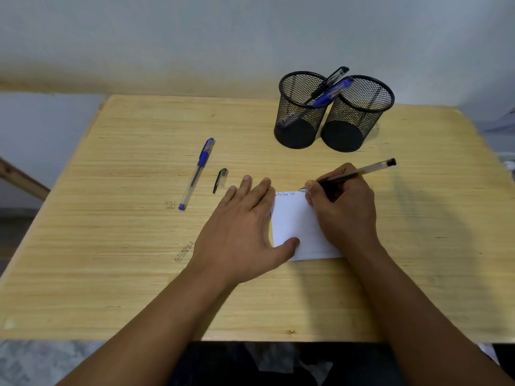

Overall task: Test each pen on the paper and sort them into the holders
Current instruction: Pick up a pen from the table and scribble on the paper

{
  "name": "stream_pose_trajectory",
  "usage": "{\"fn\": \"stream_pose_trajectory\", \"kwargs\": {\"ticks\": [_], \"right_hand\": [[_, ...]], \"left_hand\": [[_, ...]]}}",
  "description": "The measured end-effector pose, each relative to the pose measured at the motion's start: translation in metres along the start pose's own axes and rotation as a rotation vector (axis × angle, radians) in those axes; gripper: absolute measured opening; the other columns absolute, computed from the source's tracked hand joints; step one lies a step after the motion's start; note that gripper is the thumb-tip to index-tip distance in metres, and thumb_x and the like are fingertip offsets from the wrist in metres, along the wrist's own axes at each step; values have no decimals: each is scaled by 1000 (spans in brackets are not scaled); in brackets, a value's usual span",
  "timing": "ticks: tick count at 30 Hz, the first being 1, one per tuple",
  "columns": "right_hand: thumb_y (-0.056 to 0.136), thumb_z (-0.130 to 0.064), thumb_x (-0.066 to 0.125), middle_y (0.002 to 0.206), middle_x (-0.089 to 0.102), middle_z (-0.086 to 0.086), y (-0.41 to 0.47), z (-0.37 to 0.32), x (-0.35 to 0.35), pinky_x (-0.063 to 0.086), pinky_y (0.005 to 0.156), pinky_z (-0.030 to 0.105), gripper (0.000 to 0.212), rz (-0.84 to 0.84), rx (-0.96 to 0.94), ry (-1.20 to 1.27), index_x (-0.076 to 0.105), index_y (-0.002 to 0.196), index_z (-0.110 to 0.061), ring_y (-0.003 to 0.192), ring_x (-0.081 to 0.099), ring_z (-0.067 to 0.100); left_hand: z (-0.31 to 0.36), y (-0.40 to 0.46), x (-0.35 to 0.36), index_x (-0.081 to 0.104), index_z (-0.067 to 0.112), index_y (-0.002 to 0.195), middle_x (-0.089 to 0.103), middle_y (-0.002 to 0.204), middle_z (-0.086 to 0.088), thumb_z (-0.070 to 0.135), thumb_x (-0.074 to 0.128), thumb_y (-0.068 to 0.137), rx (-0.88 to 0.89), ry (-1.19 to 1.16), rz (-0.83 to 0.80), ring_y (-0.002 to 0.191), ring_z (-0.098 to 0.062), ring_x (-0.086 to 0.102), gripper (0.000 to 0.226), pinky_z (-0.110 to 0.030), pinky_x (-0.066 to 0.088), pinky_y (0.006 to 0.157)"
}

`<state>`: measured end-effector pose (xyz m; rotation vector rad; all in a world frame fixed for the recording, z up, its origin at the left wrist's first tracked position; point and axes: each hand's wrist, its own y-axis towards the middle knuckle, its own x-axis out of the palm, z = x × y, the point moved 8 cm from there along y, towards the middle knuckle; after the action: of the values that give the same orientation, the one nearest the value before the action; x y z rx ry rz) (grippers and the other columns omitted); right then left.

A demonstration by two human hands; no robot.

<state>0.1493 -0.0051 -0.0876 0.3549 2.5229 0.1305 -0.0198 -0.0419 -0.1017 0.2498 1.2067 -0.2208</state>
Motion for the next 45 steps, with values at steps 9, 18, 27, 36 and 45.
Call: {"fn": "stream_pose_trajectory", "kwargs": {"ticks": [9,18,27,36,45], "right_hand": [[87,-21,68,68,71,2,9,12,-6,53,69,25,16,-21,172,272,64,90,-5,65,68,9],[87,-14,70,72,71,15,1,17,-24,59,66,36,13,-35,273,499,65,88,-2,65,67,21],[87,-16,71,70,72,10,-18,9,-53,58,68,35,14,-37,252,518,65,86,-4,63,68,18],[87,-12,71,70,72,5,-28,4,-70,53,60,19,13,-74,238,573,64,90,-1,65,68,13],[81,5,71,80,75,7,-26,-9,-84,56,70,23,14,-104,144,654,66,90,-5,76,71,16]], "left_hand": [[3,-2,-1,21,19,154,10,164,7,73,42,78,-30,21,-7,151,-13,-4,95,-29,-2,120],[4,4,-24,46,14,140,41,150,7,52,52,87,-73,-91,-2,141,-12,30,66,-19,25,105],[-52,42,-68,61,23,132,62,115,-7,24,58,87,-273,-67,187,112,-28,57,44,-33,48,88],[-71,52,-61,78,24,93,75,90,-4,14,54,84,-407,8,-22,110,-16,62,27,-27,50,63],[-32,49,-85,74,21,83,74,76,5,14,72,81,-425,-563,217,72,-14,71,8,-24,52,64]]}}
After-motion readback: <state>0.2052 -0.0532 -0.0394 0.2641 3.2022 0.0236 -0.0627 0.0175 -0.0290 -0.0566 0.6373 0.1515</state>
